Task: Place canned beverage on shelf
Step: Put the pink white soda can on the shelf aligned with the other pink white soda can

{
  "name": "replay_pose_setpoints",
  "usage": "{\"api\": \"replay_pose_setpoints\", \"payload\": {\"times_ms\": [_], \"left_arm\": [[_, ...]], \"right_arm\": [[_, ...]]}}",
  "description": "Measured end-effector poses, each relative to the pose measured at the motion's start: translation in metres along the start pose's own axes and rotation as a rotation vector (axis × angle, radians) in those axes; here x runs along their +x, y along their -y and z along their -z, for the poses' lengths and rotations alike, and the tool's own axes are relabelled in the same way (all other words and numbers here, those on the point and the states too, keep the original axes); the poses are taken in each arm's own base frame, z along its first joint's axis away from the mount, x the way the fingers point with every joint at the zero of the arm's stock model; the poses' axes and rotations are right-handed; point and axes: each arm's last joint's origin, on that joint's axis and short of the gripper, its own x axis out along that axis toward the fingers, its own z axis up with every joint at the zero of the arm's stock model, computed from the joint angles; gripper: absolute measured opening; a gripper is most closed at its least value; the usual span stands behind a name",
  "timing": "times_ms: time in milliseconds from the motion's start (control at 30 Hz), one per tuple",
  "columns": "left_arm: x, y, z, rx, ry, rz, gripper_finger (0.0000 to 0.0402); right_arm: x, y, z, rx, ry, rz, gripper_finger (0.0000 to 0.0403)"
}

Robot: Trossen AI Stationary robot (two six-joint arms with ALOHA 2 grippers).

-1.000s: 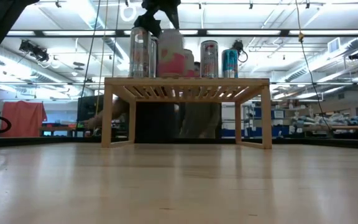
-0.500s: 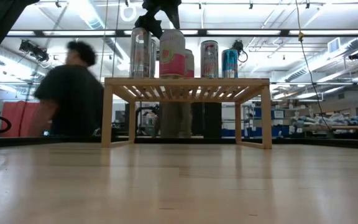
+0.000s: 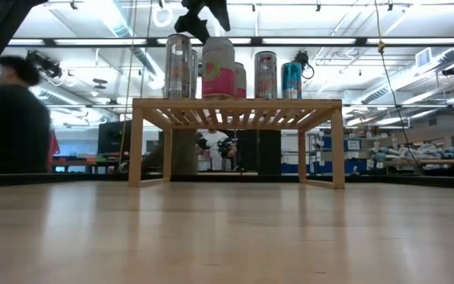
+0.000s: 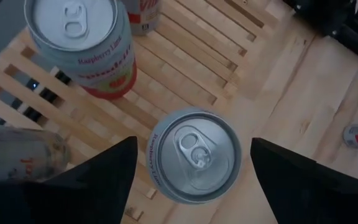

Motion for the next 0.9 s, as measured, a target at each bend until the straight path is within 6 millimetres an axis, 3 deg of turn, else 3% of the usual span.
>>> {"api": "replay_pose_setpoints", "payload": {"times_ms": [233,400,567,900], "left_arm": [[-0.016,0.003,0.004,0.043,0.028,0.002,0.0315],[-0.045,0.008,0.013,0.063,0.093,0.002,0.0315],[-0.081,0.018,0.028,0.098,0.175,-0.006,0.0315],[-0.131,0.030,0.063,0.199,0.236,-0.033,0.0315]], "right_arm": [[0.000,0.000,0.002,-0.005,-0.020,0.002,0.0322],[0.000,0.000,0.002,-0.051,-0.020,0.003,0.0302],[0.010,0.000,0.005,-0.055,-0.035,0.014,0.0245],[0.054,0.002,0.021,-0.058,-0.067,0.051,0.0112]]}}
